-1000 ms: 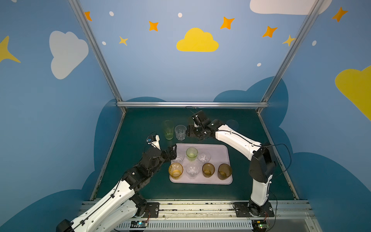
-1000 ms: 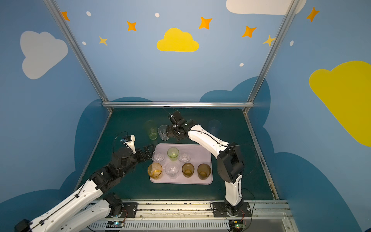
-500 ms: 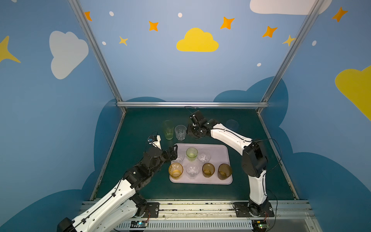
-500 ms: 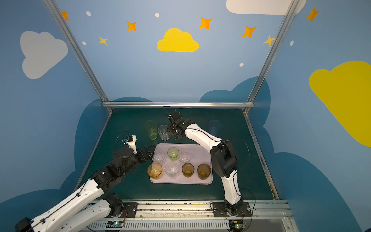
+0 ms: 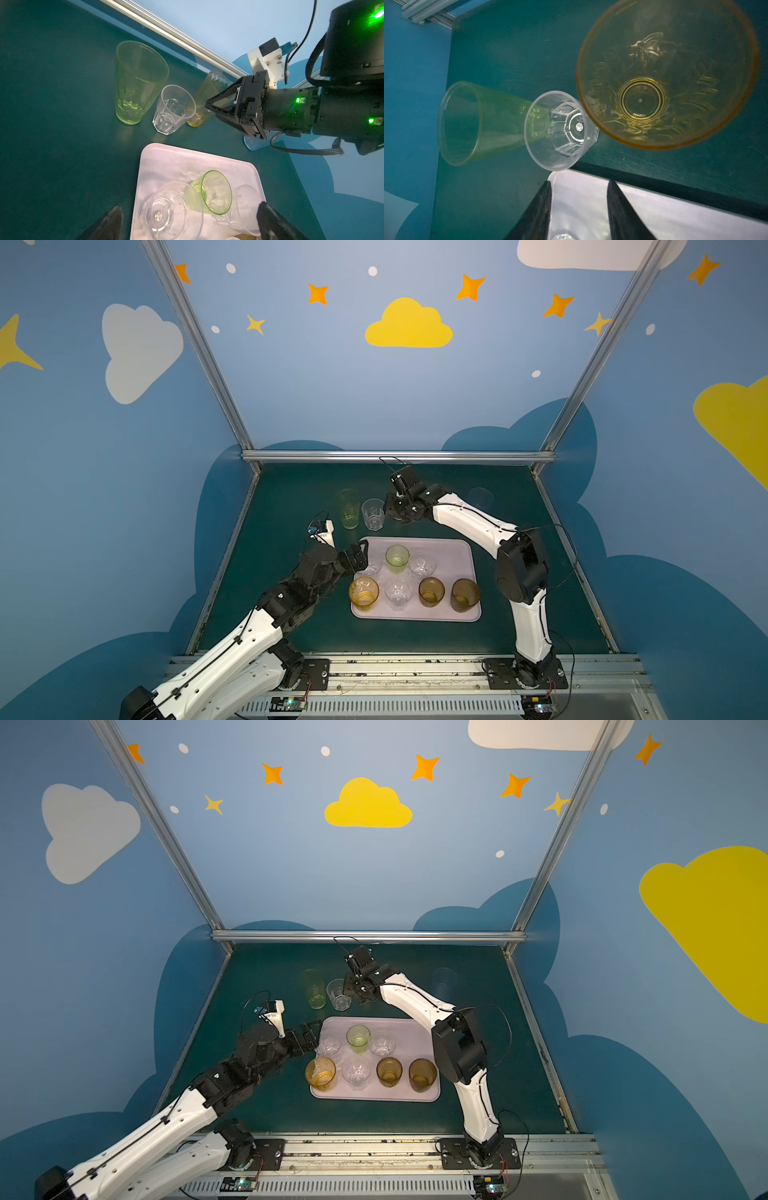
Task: Place the glasses into the tray
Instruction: Pick up the glass from the top-center of the table.
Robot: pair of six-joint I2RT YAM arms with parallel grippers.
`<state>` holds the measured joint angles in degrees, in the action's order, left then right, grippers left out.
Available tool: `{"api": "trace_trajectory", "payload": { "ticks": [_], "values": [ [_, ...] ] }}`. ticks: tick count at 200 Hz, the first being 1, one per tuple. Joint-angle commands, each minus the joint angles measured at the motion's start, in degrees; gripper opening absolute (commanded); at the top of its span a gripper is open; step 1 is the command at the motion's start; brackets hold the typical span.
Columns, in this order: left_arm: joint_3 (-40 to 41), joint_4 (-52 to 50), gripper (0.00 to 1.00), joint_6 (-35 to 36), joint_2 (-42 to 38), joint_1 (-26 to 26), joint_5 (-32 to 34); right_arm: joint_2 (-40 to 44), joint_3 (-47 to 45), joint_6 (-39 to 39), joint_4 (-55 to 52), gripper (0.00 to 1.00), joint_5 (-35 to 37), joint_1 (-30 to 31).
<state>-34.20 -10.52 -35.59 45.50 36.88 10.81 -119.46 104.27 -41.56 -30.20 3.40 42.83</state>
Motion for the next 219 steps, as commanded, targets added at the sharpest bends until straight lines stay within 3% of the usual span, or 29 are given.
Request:
{"api": "trace_trajectory", "payload": {
  "ticks": [1, 219],
  "values": [
    [-0.52, -0.29, 1.0, -0.35, -0.14, -0.21, 0.02, -1.65, 1.94, 0.65, -0.21, 0.44, 0.55, -0.29],
    [-0.61, -0.46, 1.0, -1.14, 1.13, -0.85, 0.18, -11.06, 11.86, 1.93, -4.85, 0.34, -0.19, -1.11]
  ]
}}
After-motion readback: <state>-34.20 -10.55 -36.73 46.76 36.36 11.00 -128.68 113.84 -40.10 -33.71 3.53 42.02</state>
